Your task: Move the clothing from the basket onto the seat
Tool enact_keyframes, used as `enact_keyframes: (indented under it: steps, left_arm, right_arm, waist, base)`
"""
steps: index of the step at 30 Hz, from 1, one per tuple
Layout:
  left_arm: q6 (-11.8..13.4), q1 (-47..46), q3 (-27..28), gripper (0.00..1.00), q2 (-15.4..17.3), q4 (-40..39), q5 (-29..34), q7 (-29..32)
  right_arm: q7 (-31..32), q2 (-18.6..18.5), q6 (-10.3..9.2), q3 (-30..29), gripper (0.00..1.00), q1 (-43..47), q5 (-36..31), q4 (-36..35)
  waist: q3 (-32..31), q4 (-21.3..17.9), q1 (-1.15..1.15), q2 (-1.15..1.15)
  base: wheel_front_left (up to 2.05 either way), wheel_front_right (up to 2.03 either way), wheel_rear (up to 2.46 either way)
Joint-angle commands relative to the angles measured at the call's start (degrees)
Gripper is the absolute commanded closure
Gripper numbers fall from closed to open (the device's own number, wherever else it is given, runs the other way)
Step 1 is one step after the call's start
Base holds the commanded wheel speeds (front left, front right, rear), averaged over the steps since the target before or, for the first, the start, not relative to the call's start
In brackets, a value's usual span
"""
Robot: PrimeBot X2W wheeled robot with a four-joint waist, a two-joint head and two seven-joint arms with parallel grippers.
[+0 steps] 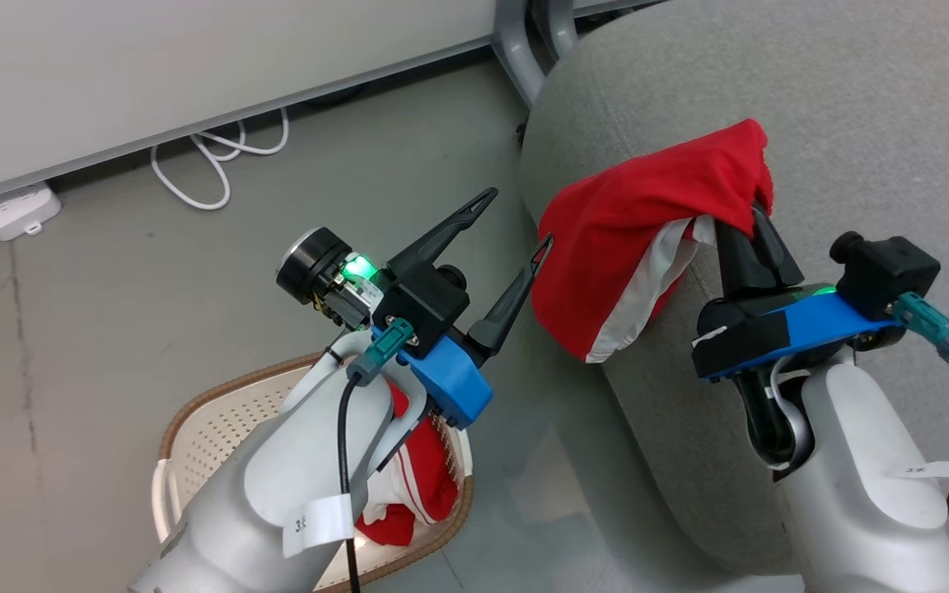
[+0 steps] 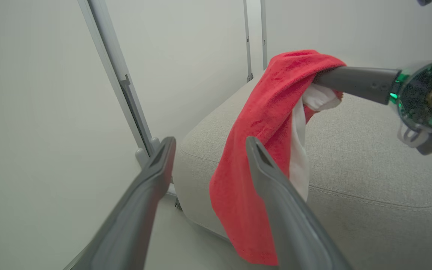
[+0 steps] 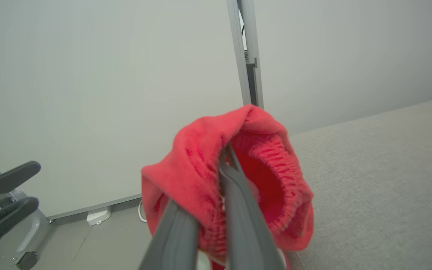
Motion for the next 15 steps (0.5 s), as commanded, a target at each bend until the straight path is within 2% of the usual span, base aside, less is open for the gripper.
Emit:
enact_keyframes:
  steps: [1,15]
  left_arm:
    - [-0.09,-0.80,-0.40,0.00,0.40,-0.18,0.22,-0.27]
    - [-0.08,-2.33,-6.20,0.00,1.01,-0.87,-0.72,-0.27]
  right_arm:
    - [-0.23,-0.05,0.03,-0.74,1.00,0.73,-0.52,-0.68]
    - [-0.23,-0.05,0.03,-10.52,1.00,4.00,-2.20,-6.20]
  waist:
    - [1.49,-2.26,0.00,0.00]
    - [4.33,-9.38,0.00,0.00]
  base:
    - [0.00,0.00,0.00]
    - [0.00,0.00,0.00]
